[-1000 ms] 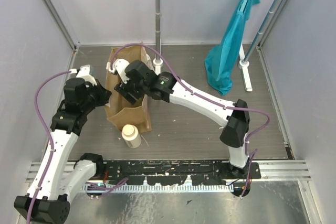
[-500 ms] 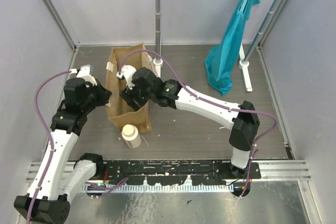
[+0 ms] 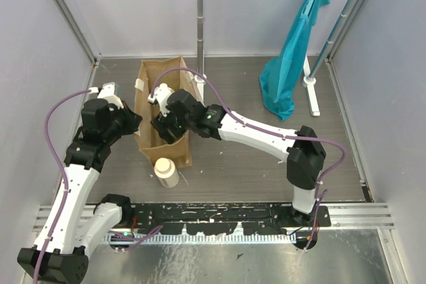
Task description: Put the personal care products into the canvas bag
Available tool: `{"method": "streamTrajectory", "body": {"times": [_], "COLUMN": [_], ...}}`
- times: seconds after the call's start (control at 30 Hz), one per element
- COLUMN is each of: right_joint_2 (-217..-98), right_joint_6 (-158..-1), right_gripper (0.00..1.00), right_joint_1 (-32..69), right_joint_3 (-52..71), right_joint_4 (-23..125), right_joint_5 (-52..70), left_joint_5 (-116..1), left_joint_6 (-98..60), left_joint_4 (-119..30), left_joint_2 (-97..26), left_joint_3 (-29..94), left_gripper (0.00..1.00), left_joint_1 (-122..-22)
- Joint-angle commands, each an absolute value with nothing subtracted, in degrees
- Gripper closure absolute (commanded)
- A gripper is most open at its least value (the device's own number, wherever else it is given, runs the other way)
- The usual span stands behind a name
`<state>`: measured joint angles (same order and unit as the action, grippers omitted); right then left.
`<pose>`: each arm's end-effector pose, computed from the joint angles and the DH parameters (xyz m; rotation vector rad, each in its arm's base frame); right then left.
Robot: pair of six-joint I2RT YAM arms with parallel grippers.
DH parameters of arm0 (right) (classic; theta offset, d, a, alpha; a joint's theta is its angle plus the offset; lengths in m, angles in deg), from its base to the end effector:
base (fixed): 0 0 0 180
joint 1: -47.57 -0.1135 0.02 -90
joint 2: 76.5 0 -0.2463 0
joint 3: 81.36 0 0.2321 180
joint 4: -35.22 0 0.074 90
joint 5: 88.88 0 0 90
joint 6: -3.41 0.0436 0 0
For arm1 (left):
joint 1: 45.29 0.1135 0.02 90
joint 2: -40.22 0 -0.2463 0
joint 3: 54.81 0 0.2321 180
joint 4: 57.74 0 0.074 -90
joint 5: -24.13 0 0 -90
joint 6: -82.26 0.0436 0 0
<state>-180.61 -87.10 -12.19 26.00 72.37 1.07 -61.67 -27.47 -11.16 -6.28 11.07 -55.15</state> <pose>0.2062 0.3537 0.2999 -1.1158 1.9231 0.5848 0.1708 -0.0329 0.3155 -0.1317 2.0633 -0.3955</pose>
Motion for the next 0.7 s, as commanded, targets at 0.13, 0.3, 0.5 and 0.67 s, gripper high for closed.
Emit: {"method": "streamTrajectory", "body": {"times": [0.13, 0.3, 0.5, 0.67], "right_joint_2": [-185.9, -188.4, -190.4, -191.5], "right_joint_6": [-83.7, -83.3, -83.2, -83.0], "right_gripper": [1.0, 1.0, 1.0, 1.0], "right_joint_1": [-12.1, -12.1, -12.0, -12.1], "right_joint_3": [35.0, 35.5, 35.1, 33.1], "right_joint_4": [69.4, 70.6, 71.7, 70.2], "right_joint_5": [4.6, 4.0, 3.1, 3.4], "left_joint_5": [-60.8, -60.7, -60.5, -60.5], "left_joint_6": [-27.1, -27.0, -27.0, -27.0], "left_joint_4": [-11.4, -11.4, -11.4, -11.2], "left_joint_2": [-4.6, -4.4, -4.1, -3.9], "left_joint_3": [10.4, 10.4, 10.3, 10.4], "left_gripper": [1.0, 1.0, 1.0, 1.0], "left_joint_1": [-55.1, -55.1, -55.1, -55.1]}}
